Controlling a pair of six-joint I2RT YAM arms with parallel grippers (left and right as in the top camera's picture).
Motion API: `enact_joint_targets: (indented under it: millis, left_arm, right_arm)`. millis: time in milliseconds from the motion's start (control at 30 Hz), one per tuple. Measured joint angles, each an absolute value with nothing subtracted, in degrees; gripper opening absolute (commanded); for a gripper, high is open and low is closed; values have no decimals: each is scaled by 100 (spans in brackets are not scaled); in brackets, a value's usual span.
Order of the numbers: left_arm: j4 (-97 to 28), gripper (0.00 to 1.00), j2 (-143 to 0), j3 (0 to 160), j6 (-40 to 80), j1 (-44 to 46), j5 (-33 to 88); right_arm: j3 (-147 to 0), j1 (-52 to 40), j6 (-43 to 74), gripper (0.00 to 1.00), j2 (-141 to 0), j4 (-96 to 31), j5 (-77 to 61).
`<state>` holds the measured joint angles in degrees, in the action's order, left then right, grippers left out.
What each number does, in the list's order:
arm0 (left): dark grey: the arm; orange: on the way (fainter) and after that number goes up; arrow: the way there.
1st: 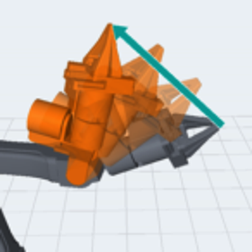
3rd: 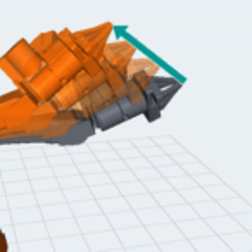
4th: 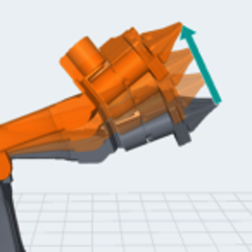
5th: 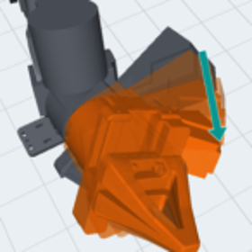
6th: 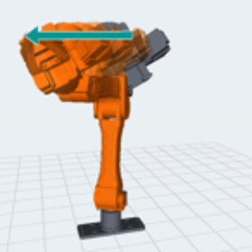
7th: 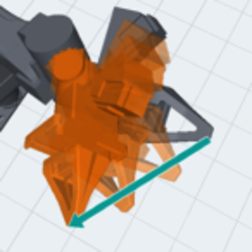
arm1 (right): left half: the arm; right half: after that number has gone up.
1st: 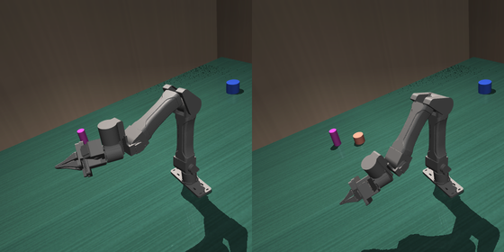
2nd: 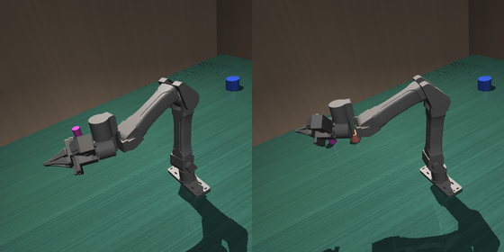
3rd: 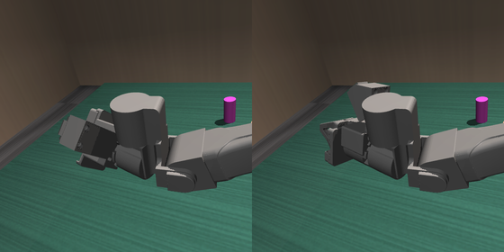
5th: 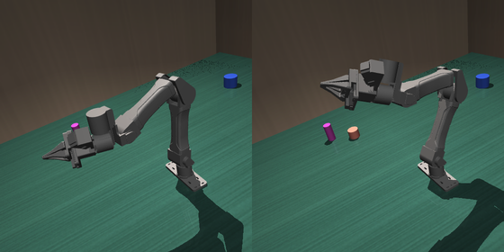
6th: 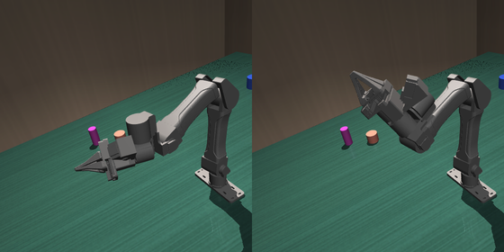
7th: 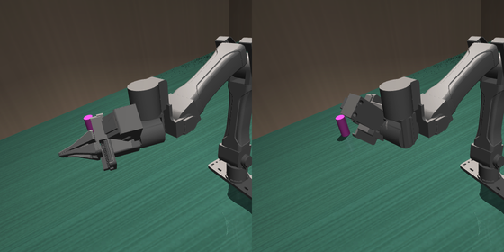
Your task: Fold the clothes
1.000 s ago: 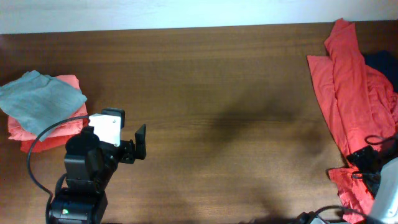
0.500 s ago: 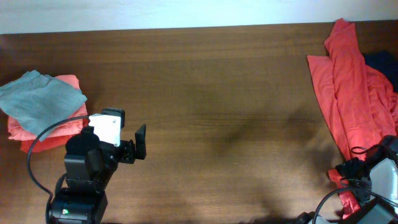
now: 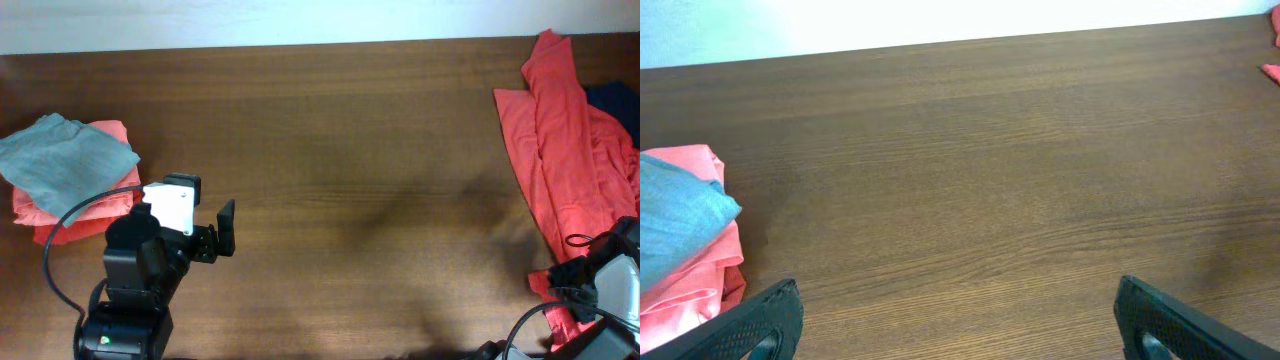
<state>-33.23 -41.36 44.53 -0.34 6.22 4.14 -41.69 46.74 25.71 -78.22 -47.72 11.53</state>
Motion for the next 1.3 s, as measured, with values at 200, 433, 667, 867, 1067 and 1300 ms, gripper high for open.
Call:
enact_joint_targets:
  millis: [200,433,667,867,1067,1300]
  left_arm:
    - [-3321,99,-4136,4453,-34,622,414]
    - [-3297,99,-4136,4453,-34,622,414]
    - [-3052,99,-4136,4460,-34,622,414]
    - [-3046,99,-4136,4460,-34,622,429]
    - [-3044,99,-4139,4460,-34,622,429]
    - [-3044,99,-4143,4462,-34,622,429]
  right_arm:
    - [-4169,4674,2561,4,-7843,-4740,1157]
    - [-4169,4602,2248,4,-7876,-4727,530]
    - [-4171,2902,1719,4,-7649,-4825,-252]
    - [-4241,395,1772,4,-7417,-4421,-530]
    - [-4445,-2235,2165,4,-7426,-2327,-480]
    - [-4523,-3623,2512,71,-7992,-502,-86]
